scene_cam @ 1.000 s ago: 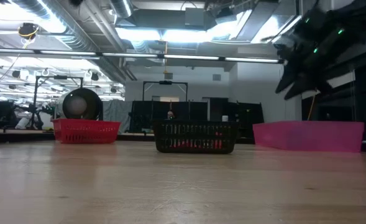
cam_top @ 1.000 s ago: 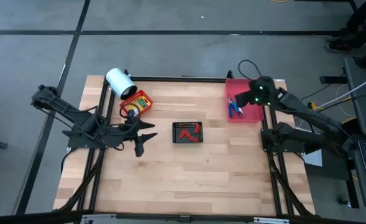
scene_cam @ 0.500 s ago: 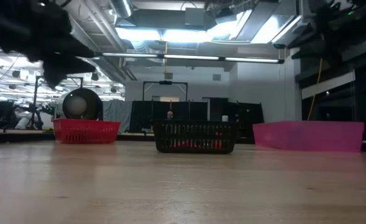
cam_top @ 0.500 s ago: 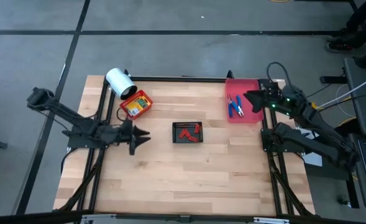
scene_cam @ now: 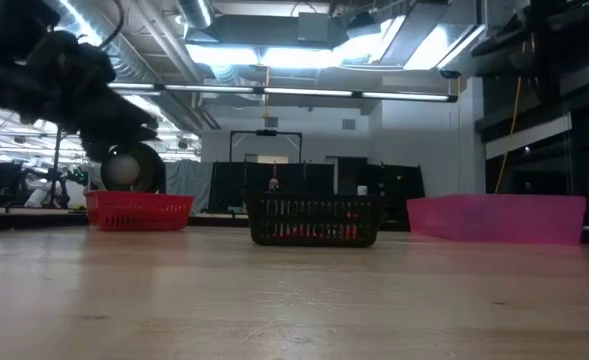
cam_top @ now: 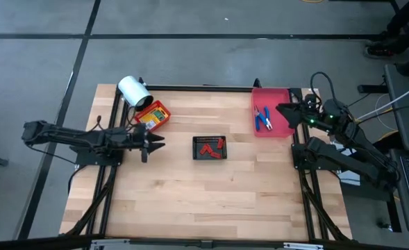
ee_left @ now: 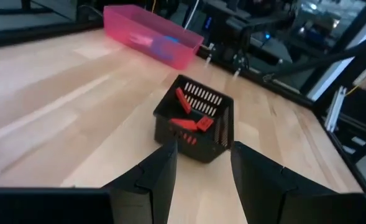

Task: Pick & Place School Supplies
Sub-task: Return to Home Position

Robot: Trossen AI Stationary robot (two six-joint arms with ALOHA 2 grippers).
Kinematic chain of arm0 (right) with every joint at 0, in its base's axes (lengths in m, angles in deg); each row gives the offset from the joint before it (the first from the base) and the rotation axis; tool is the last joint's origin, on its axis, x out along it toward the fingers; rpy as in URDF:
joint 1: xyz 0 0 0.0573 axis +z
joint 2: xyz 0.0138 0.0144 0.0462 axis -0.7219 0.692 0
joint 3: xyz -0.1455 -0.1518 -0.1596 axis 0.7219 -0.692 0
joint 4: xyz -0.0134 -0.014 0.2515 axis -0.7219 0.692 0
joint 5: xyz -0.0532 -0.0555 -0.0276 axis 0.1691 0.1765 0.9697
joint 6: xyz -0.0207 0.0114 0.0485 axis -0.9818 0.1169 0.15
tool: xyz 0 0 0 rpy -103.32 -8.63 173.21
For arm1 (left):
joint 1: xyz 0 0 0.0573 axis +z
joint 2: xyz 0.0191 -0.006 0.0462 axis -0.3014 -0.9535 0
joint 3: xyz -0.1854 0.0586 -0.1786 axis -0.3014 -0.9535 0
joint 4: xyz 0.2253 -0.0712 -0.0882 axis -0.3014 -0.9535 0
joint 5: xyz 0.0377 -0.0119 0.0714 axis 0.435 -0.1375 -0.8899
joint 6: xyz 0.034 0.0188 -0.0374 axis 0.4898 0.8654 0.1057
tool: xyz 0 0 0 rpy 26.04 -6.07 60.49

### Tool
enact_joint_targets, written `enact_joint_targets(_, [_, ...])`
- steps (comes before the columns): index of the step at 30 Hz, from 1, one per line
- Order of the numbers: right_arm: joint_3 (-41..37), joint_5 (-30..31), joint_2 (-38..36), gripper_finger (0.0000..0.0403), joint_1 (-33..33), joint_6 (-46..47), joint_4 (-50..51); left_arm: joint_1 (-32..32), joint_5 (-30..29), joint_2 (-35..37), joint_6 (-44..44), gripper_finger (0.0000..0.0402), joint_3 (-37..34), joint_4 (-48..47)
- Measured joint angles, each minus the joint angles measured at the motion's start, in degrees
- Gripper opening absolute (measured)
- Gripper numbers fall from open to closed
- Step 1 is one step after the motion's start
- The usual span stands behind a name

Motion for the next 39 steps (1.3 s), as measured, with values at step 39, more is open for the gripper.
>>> enact_joint_targets(39, [11.3, -20.3, 1.8, 0.0163, 5.0, -14.1, 41.7, 2.4, 1.6, 10.3, -2.2, 0.0148, -0.5, -9.9])
